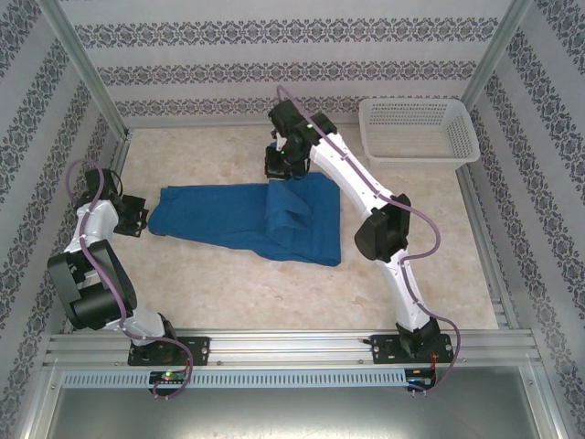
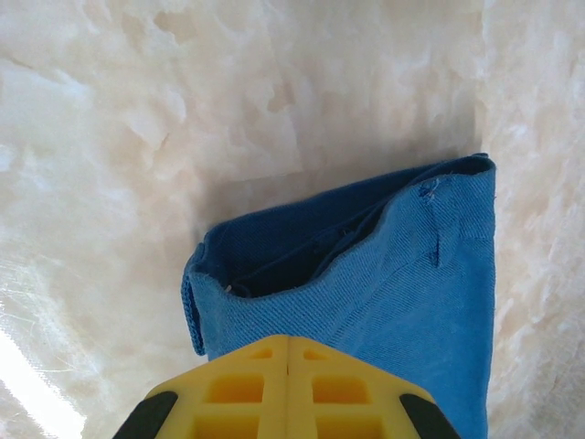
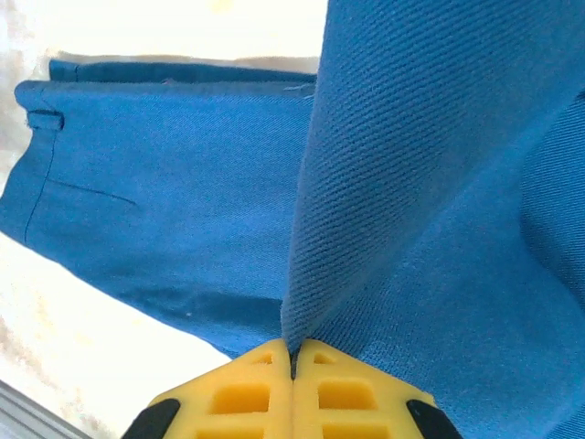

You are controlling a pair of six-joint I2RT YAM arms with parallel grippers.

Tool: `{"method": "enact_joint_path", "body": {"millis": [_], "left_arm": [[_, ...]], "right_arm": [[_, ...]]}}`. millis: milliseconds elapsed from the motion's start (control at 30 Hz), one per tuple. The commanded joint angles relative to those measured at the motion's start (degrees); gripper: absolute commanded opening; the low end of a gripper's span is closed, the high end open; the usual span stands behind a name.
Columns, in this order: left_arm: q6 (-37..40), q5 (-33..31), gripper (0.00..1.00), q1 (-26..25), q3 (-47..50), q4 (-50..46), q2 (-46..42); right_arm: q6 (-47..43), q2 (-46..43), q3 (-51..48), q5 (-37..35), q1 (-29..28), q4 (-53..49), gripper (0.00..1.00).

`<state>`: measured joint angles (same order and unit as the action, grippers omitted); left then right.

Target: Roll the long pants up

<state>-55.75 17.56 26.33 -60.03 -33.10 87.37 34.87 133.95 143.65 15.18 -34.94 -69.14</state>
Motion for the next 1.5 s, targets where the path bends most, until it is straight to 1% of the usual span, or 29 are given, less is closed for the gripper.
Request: {"method": "enact_joint_path", "body": {"millis": [0,167,533,567,600,633,667,700,733,767,800,833,867,900,967,1000,1033,1067,1133,1200,1300,1467], "left_arm": [[0.9,-0.63,0.0,0.02,-1.22,-1.85,-0.27],[1.16,-0.96,0.0,0.02,-1.32,-2.1,-0.4],[1.08,-0.64,0.0,0.03,-1.12,-1.92,-0.14],[1.08,-0.66,0.0,-0.03,-1.13,-1.96,-0.23],[1.0,-0.68,0.0,0.04,-1.06,-1.97,-0.26],[0.91,-0.53,0.0,-0.03,-1.12,-1.98,-0.29],[0.96,-0.42,0.0,0.04,-1.17,-1.99,-0.35],[1.07,-0.14,0.02,0.04,-1.34,-2.04,-0.45],[1.44,0.08,0.09,0.04,-1.63,-2.01,-0.53],[1.91,0.15,0.13,0.02,-2.07,-2.13,-0.71],[2.47,0.08,0.15,0.01,-2.75,-2.65,-0.8],[2.94,-0.21,0.24,0.0,-3.36,-3.28,-1.05],[3.3,-0.47,0.27,0.02,-3.89,-3.79,-1.35],[3.53,-0.68,0.27,0.03,-4.22,-4.09,-1.86],[3.41,-1.05,0.19,0.05,-4.59,-4.45,-2.79],[3.12,-1.24,0.02,0.04,-4.58,-4.79,-3.29],[2.91,-1.38,0.0,0.04,-4.78,-5.38,-3.55],[2.84,-1.27,0.0,0.1,-4.84,-5.77,-3.66],[2.9,-1.43,0.0,0.07,-4.86,-6.25,-4.21],[2.97,-1.78,0.0,0.05,-4.66,-6.64,-4.74],[2.74,-1.96,0.0,-0.01,-4.37,-6.7,-5.44],[3.95,-3.49,0.0,0.03,-5.87,-9.17,-5.52]], "right_arm": [[2.93,1.58,2.41,3.43,-1.51,4.04,0.0],[4.34,3.06,4.33,4.59,-2.59,5.33,0.0],[8.76,6.41,4.57,8.22,-5.8,10.76,0.0],[9.0,7.0,4.59,8.27,-6.22,11.13,0.22],[9.28,7.7,4.6,8.49,-6.83,11.47,0.51],[9.49,8.43,4.58,8.7,-7.31,11.62,0.7],[9.44,8.93,4.73,8.86,-7.59,11.43,0.75],[8.98,9.28,5.01,8.54,-7.73,10.85,0.77],[8.15,9.27,5.43,7.52,-7.58,9.42,0.77],[6.98,8.87,5.61,6.23,-7.39,8.2,0.77],[5.45,8.04,5.68,4.65,-6.75,6.71,0.77],[3.79,6.97,5.64,2.82,-5.9,4.91,0.77],[2.26,5.88,5.46,1.19,-4.96,3.37,0.76],[0.31,4.49,4.57,-0.82,-3.62,1.51,0.76],[-2.76,2.1,1.17,-2.66,-0.74,-0.66,0.75],[-4.47,1.05,-0.96,-3.75,0.81,-1.59,0.67],[-6.11,0.03,-3.39,-5.93,2.07,-2.24,0.35],[-7.28,-0.76,-5.21,-8.35,3.21,-2.82,0.0],[-10.21,-2.09,-9.22,-12.2,5.54,-3.24,0.0],[-11.4,-2.12,-11.26,-13.52,7.07,-3.67,0.0],[-12.61,-1.24,-14.17,-14.63,7.52,-2.52,0.0],[-11.5,0.79,-19.46,-11.9,6.31,2.28,0.0]]}}
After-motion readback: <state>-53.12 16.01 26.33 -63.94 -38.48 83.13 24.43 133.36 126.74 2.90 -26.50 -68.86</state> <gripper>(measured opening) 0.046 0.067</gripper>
